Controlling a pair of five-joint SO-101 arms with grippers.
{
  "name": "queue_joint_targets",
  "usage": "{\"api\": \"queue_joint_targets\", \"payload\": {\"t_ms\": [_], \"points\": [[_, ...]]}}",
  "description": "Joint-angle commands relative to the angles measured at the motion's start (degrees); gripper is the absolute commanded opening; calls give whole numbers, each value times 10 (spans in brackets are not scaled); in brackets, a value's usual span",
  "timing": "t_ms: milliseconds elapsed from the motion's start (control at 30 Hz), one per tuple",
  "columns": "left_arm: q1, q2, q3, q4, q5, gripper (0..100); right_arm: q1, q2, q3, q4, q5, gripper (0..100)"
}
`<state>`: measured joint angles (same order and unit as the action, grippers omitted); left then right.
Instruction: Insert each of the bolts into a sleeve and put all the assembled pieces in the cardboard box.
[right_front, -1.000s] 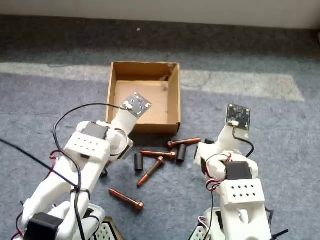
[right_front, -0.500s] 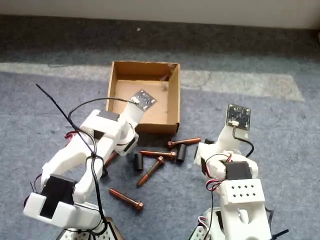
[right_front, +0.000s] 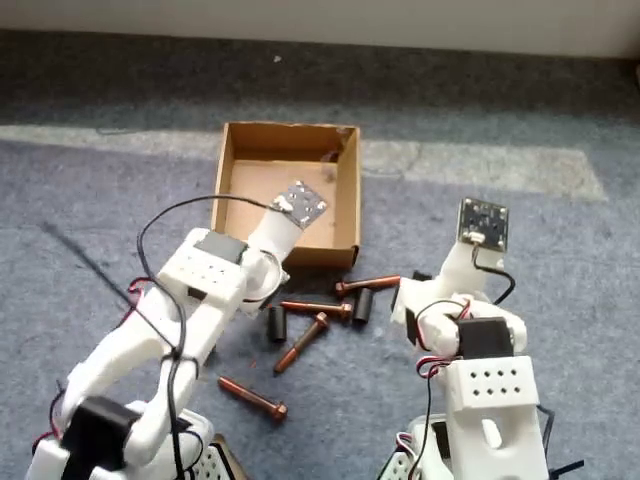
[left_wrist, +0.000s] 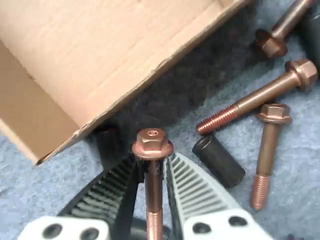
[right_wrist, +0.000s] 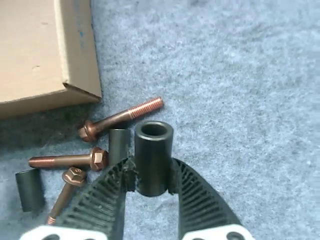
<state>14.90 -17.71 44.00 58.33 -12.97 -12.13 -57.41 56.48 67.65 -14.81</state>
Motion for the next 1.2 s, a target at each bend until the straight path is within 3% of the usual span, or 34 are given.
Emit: {"api": "queue_joint_targets", "payload": {"t_ms": [0, 200, 400, 633, 967, 1167], "points": [[7, -236, -7, 59, 47, 5, -54, -21, -80, 32, -1, 4], [-6, -502, -5, 69, 85, 5, -155, -21, -115, 31, -1, 4], [-12, -641, -5, 68, 127, 5, -238, -94, -116, 20, -1, 4], [-8, -698, -5, 57, 178, 5, -268, -247, -38, -68, 81, 4], [-6, -703, 25, -61, 260, 5, -405, -391, 104, -157, 205, 4], [78, -704, 29, -69, 276, 5, -414, -432, 175, -204, 208, 4]]}}
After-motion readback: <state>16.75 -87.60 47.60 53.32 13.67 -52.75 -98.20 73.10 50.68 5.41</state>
